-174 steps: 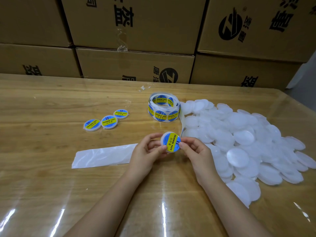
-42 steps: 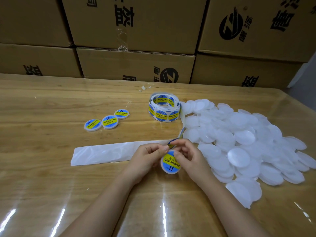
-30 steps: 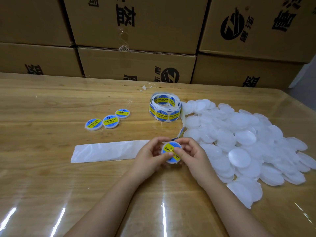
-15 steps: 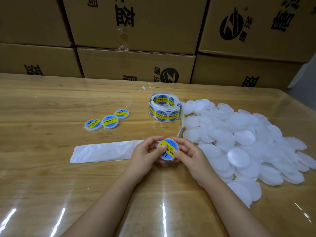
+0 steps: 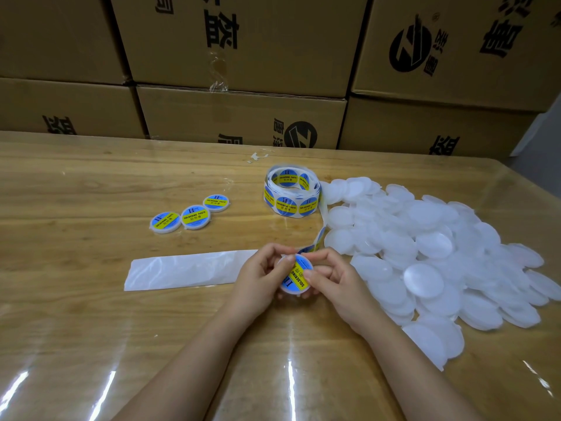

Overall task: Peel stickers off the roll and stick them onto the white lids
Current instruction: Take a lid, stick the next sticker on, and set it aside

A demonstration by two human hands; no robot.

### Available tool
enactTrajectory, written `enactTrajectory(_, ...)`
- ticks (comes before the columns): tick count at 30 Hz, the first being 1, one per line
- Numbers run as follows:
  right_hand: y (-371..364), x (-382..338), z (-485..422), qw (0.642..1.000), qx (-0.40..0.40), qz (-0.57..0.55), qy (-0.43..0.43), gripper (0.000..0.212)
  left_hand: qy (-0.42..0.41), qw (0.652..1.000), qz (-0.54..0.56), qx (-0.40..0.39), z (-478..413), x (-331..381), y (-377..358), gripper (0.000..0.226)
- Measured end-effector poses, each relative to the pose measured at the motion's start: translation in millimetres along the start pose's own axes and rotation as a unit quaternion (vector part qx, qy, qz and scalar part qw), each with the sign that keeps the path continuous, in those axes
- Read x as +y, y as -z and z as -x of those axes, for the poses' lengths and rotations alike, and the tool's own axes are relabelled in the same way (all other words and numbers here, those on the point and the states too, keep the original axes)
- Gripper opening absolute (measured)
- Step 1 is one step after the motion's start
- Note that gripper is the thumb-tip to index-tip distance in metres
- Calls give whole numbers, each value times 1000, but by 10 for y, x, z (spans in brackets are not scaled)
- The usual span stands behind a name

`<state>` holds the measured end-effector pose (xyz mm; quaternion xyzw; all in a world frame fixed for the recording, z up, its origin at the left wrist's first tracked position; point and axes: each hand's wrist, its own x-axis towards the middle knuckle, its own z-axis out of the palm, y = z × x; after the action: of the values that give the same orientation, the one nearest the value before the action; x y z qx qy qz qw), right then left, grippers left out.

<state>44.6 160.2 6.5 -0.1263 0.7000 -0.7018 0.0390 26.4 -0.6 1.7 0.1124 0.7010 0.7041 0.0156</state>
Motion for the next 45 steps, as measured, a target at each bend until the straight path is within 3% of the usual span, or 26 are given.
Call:
enactTrajectory(8,23,51,-16,1000,-5,9,-21,14,-8,1000,-19,-4,-6,-9,8,11)
enactTrajectory(13,5,63,-22,997,-12,70,-28,24,-4,1000,-20,-7,-9,16,14,28)
enactTrajectory(17,10,63,-40,997,7,74,-17,16,-24,999,-26,10,-4,13,0,10)
enactTrajectory(21,28,27,-71,995,93,-36,-13,19,-10,1000,-6,-17,0,21,-9,44)
enactTrajectory(26,32,14,-50,996,67,-47,-31,14,-33,999,-41,-2,16,18,-8,24)
enactTrajectory(35,5,-1,-36,998,28,-19,-60,23,-52,997,-63,-15,17,15,4,23)
enactTrajectory(41,5,-3,-40,998,39,4,-57,18,-55,996,-65,-18,25,31,-20,41)
enactTrajectory(45,-3,-18,-34,998,28,-2,-52,20,-77,995,-58,21,26,19,-22,30)
